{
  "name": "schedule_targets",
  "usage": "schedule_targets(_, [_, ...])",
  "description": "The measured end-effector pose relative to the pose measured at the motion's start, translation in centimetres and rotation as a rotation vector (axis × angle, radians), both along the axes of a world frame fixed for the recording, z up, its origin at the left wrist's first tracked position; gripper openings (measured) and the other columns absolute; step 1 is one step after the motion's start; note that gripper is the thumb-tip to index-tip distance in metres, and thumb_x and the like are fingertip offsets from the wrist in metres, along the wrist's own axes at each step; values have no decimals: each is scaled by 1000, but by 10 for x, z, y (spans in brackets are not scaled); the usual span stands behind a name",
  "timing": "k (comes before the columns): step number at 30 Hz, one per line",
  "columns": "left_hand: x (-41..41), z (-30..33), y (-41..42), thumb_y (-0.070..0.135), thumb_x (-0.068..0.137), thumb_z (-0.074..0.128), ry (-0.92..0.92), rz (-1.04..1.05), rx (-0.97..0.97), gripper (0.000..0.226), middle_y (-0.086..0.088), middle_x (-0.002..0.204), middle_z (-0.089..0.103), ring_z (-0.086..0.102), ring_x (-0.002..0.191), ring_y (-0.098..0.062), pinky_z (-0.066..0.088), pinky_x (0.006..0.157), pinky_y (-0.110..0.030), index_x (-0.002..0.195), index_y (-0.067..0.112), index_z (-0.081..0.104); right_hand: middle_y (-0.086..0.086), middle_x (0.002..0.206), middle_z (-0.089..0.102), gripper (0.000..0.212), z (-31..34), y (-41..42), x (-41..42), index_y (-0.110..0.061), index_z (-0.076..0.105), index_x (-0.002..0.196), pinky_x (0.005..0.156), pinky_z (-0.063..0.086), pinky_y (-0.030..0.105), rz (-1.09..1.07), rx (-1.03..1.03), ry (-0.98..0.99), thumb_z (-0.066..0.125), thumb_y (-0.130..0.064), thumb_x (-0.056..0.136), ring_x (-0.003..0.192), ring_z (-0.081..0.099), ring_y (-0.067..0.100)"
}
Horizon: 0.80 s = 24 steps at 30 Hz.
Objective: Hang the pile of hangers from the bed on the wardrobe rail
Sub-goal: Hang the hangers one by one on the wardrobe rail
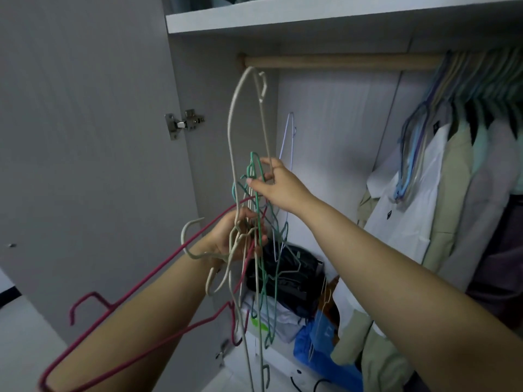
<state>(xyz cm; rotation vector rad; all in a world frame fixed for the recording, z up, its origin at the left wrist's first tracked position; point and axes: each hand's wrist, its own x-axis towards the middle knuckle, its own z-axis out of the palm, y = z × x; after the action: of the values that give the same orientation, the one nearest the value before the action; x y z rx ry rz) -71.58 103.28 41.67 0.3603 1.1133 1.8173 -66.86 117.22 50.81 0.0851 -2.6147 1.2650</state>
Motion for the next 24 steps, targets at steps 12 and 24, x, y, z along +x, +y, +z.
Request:
schedule_targets(12, [-19, -11, 11, 13, 48, 77, -173, 178, 235, 33, -1, 62, 55, 52, 65, -20, 53, 63, -32, 68, 14, 51, 3, 157, -1, 82, -26, -7, 12, -20, 10, 152, 96, 41, 21, -131, 80, 50, 58, 1, 88, 128, 45, 24])
schedule_targets(24, [-48, -40, -11, 19, 54, 76, -152, 142, 186, 34, -4, 68, 56, 53, 56, -17, 46, 58, -28, 76, 15, 50, -2, 87, 51, 31, -24, 100, 13, -17, 56, 103, 69, 47, 30, -178, -38, -263, 28, -31, 103, 64, 66, 20])
